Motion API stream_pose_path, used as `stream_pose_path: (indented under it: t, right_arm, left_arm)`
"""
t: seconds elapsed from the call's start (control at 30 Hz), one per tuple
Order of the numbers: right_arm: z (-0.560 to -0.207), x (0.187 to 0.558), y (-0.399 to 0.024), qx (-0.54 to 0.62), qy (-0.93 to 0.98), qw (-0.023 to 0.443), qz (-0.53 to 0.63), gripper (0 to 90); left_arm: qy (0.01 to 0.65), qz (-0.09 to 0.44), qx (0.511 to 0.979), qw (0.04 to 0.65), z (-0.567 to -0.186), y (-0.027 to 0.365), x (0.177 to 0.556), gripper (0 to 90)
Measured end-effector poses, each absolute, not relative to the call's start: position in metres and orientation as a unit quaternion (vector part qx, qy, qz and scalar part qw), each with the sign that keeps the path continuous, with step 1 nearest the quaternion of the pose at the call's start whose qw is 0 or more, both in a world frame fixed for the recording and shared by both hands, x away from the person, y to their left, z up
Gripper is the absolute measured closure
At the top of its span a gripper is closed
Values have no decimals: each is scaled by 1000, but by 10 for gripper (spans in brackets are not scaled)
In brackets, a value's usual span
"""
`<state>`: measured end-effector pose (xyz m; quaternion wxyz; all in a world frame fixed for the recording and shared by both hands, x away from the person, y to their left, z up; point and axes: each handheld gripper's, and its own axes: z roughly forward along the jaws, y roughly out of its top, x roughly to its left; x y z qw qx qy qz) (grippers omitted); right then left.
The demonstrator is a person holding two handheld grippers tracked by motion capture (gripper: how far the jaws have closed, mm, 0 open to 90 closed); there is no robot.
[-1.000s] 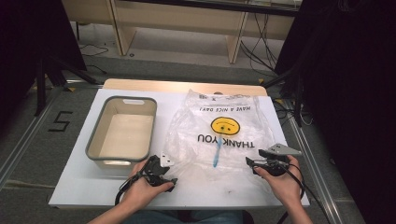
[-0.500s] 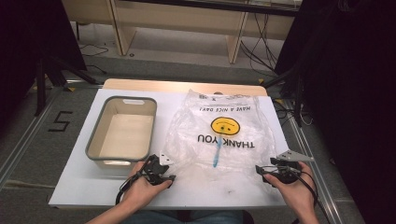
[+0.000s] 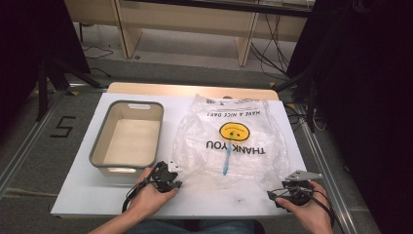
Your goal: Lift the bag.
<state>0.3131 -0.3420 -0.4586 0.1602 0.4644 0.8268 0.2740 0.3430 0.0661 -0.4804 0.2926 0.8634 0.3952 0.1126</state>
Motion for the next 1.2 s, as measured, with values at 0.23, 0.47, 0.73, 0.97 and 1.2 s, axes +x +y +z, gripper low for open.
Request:
stream_pose_path:
  t: [0.23,0.47,0.73,0.97,1.2]
  right_arm:
    - [-469,318,-347,475,834,146,241,372]
    - [-468,321,-349,478,831,153,239,503]
    - [-467,324,-353,487,825,151,243,724]
    - [-468,326,-356,498,817,149,250,872]
    - [-463,325,-357,508,803,162,264,893]
  left_arm:
    - [385,113,868,293,-480,65,343,832]
    - [375,111,872,294,-480,65,343,861]
    - [367,108,872,307,-481,68,343,879]
    - [367,114,868,315,-478,70,344,884]
    - [355,137,861,339,-468,74,343,885]
